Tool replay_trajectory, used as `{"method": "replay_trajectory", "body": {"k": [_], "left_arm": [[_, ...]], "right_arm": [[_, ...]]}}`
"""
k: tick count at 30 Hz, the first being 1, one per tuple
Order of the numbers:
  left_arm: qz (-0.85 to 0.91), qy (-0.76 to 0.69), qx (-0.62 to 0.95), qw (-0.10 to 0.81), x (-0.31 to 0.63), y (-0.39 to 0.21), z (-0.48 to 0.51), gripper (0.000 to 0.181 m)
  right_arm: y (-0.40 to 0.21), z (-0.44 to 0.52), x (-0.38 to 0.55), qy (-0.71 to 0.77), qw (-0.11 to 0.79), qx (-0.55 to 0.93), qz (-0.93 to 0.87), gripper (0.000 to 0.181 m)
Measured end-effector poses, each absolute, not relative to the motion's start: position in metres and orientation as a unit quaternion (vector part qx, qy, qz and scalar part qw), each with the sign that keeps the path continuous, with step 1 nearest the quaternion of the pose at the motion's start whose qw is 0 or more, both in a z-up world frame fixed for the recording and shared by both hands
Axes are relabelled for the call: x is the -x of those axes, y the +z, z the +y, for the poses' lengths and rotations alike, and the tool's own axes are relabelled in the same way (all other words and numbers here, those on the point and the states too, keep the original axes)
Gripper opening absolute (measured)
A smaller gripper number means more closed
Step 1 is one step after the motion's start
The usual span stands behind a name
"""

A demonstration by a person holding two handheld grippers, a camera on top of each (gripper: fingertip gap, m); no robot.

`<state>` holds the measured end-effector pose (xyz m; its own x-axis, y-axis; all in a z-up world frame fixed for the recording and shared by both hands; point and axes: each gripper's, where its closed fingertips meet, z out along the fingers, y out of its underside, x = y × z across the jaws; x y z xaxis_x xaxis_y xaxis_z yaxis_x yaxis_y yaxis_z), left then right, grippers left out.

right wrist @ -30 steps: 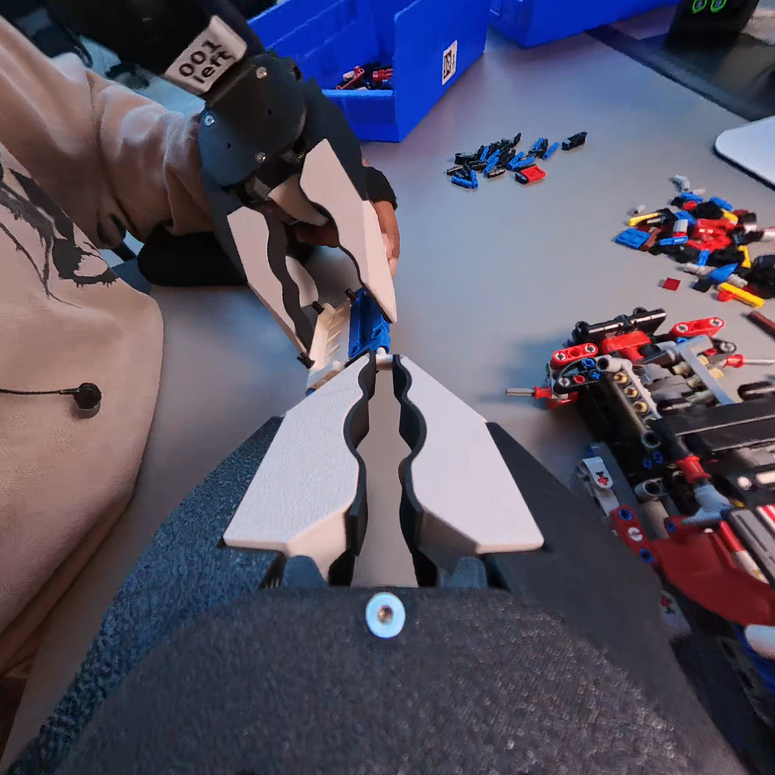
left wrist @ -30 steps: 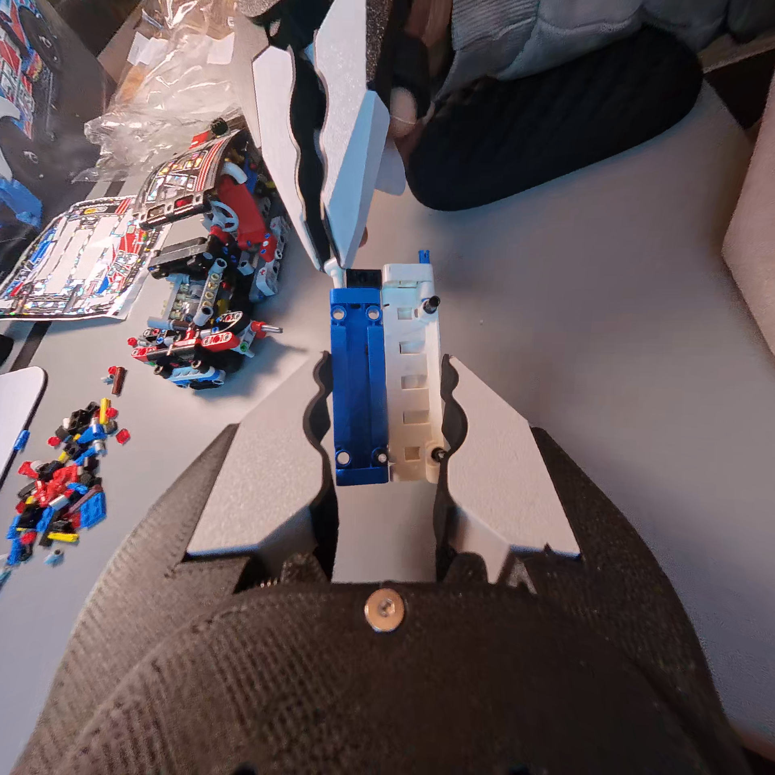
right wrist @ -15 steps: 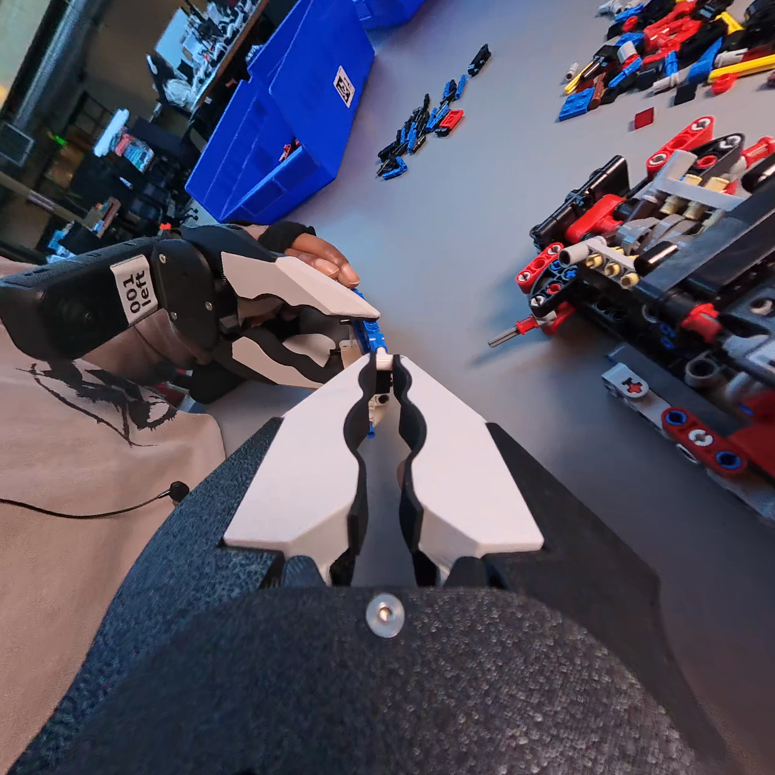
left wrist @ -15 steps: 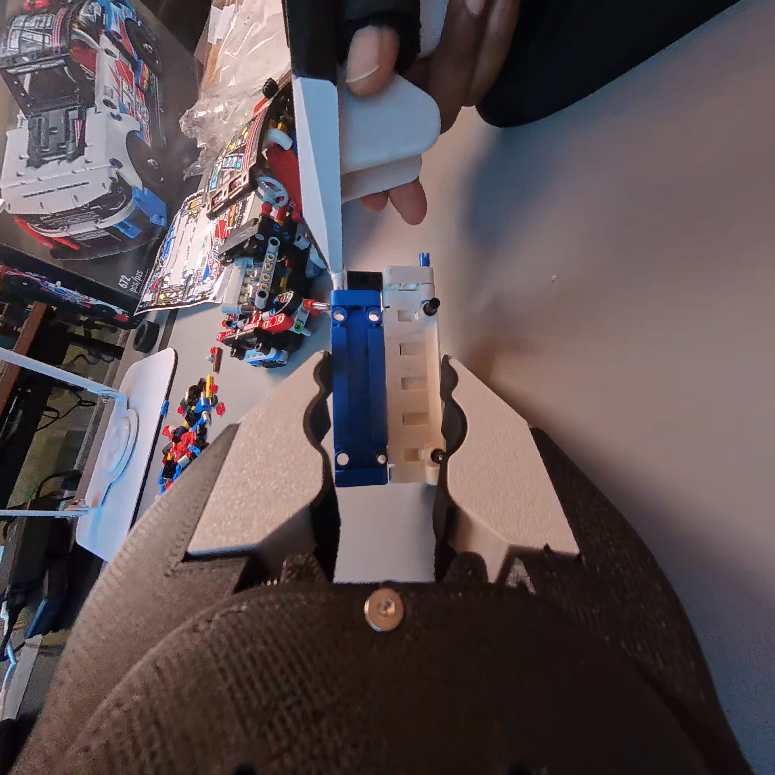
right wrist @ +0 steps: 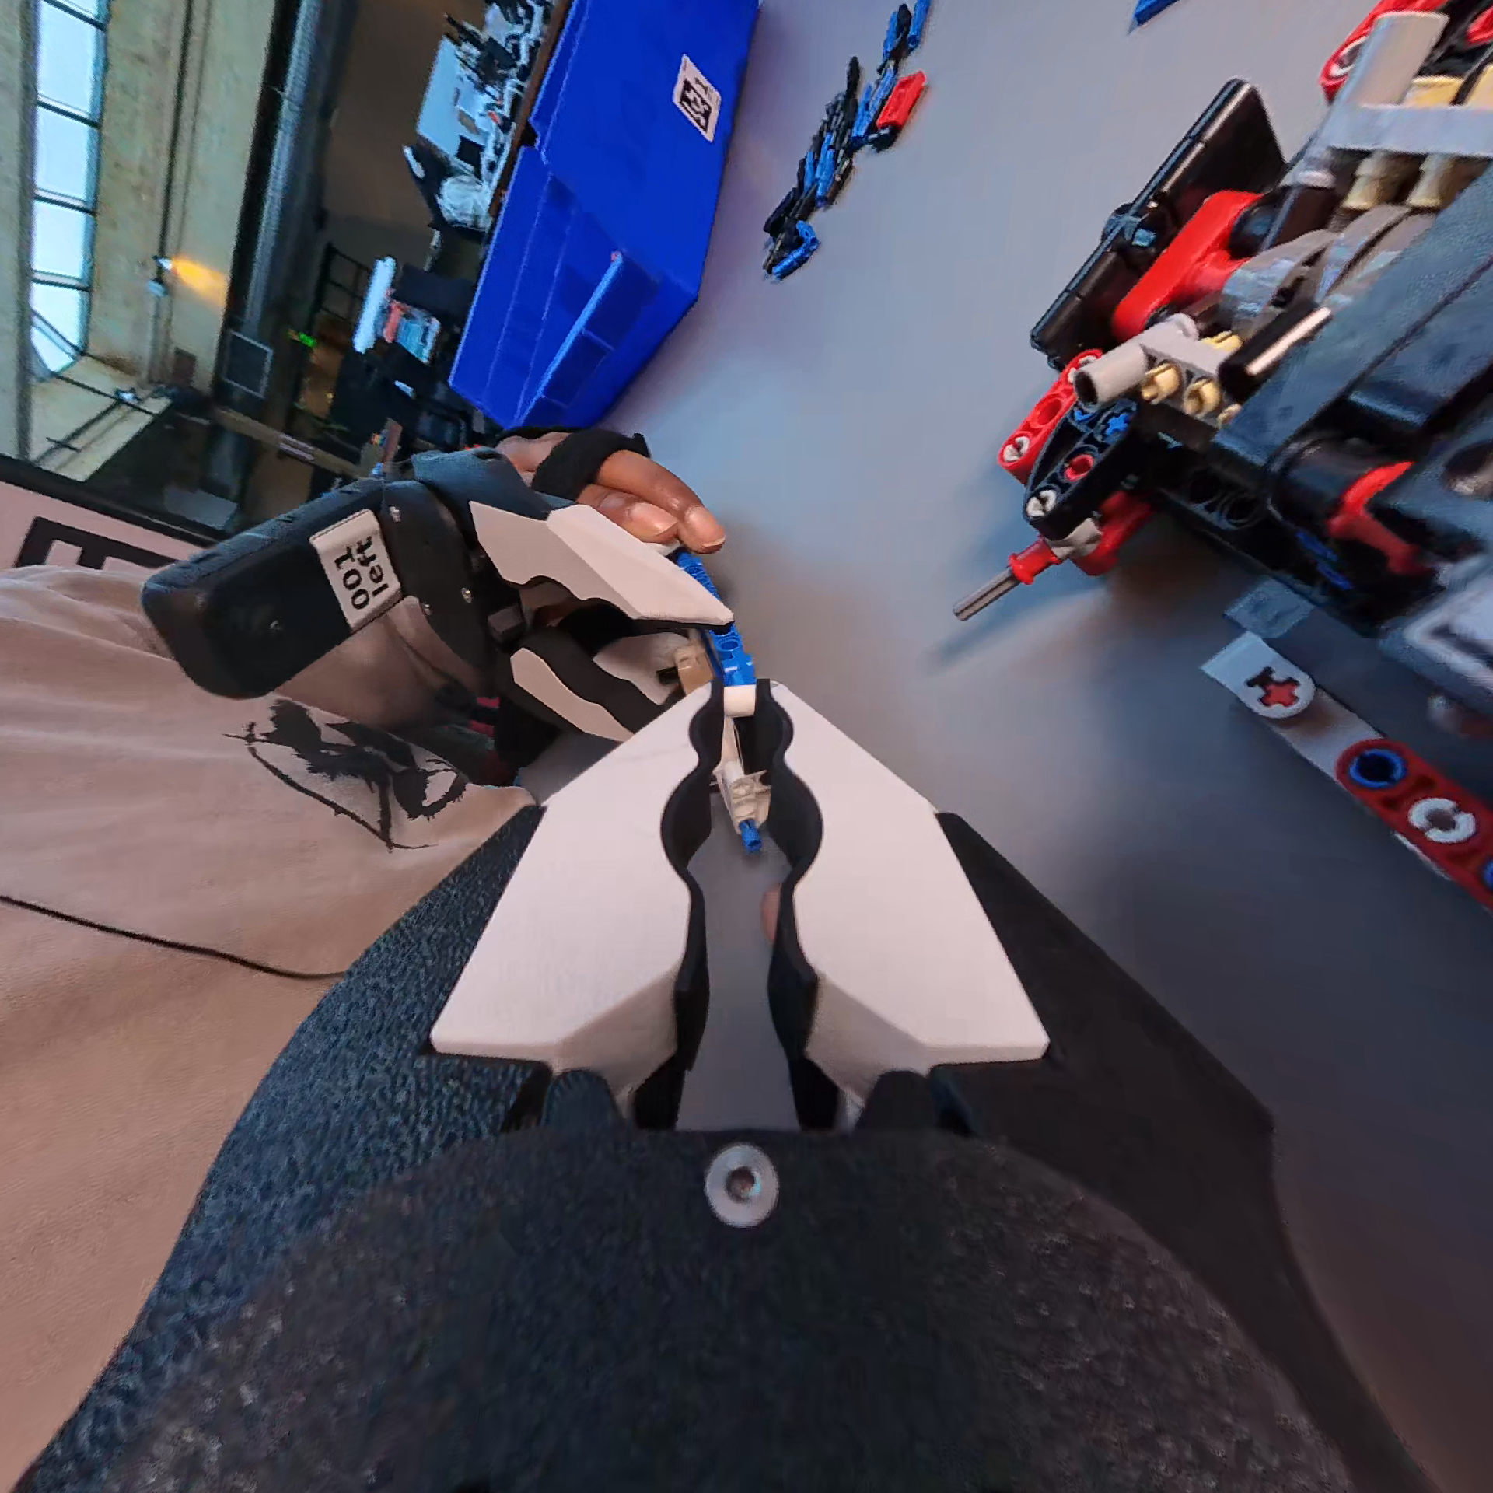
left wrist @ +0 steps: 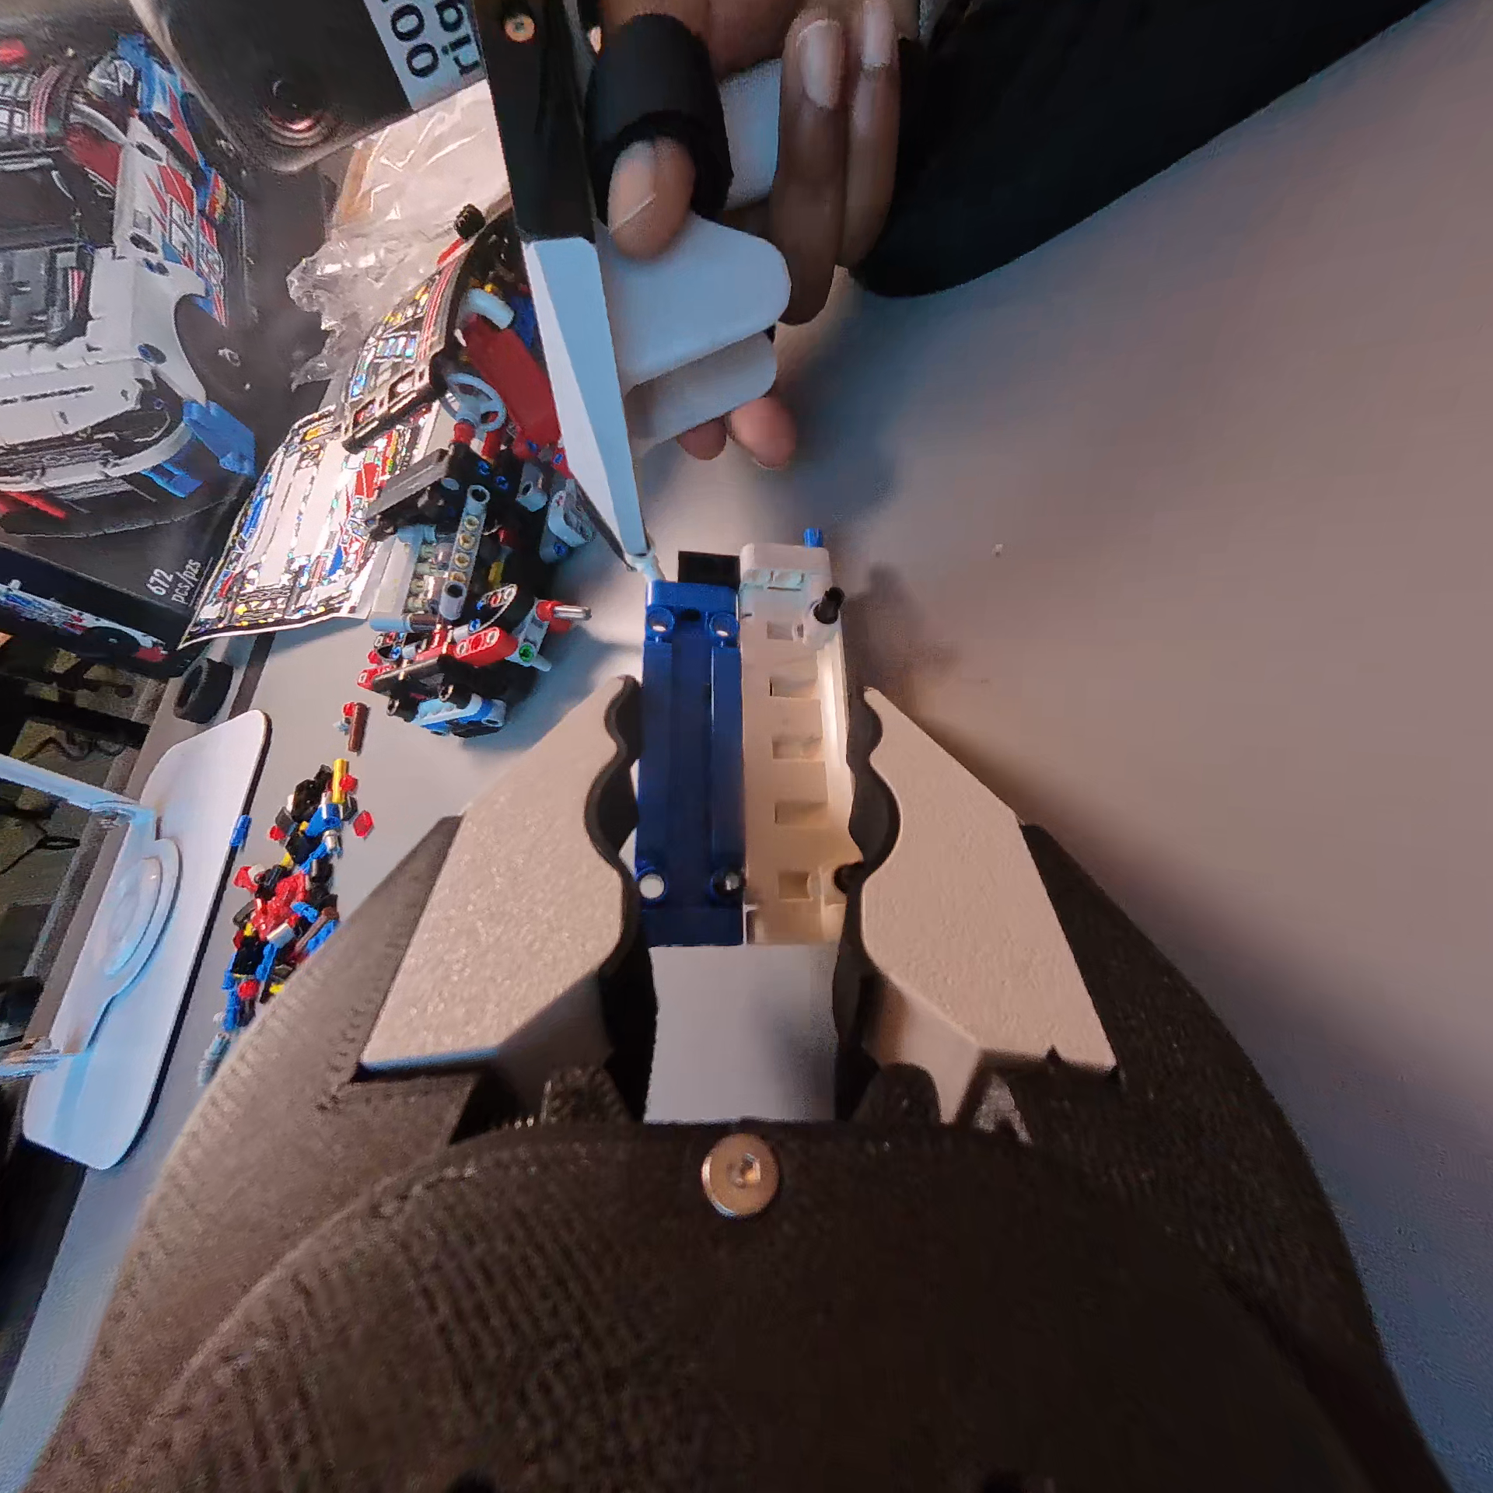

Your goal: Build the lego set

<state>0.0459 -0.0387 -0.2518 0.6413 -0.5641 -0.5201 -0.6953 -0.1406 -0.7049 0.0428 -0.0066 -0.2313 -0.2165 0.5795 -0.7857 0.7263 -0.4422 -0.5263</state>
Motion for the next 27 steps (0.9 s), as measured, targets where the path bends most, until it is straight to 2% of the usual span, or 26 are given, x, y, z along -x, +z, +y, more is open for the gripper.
{"method": "replay_trajectory", "body": {"k": [9, 15, 22, 24, 27], "left_arm": [[0.351, 0.019, 0.721, 0.597, -0.041, -0.209, -0.037, 0.049], [0.368, 0.026, 0.703, 0.607, -0.046, -0.204, -0.041, 0.049], [0.358, 0.024, 0.683, 0.636, -0.047, -0.19, -0.043, 0.048], [0.354, 0.025, 0.682, 0.639, -0.044, -0.188, -0.043, 0.048], [0.348, 0.014, 0.678, 0.647, -0.043, -0.183, -0.045, 0.048]], "right_arm": [[-0.192, -0.003, -0.035, -0.677, 0.026, -0.586, 0.444, 0.005], [-0.193, -0.006, -0.037, -0.666, 0.01, -0.588, 0.458, 0.005], [-0.178, -0.008, -0.037, -0.719, 0.058, -0.569, 0.396, 0.005], [-0.178, -0.007, -0.034, -0.714, 0.028, -0.571, 0.403, 0.005], [-0.175, -0.01, -0.033, -0.721, 0.032, -0.566, 0.399, 0.005]]}}
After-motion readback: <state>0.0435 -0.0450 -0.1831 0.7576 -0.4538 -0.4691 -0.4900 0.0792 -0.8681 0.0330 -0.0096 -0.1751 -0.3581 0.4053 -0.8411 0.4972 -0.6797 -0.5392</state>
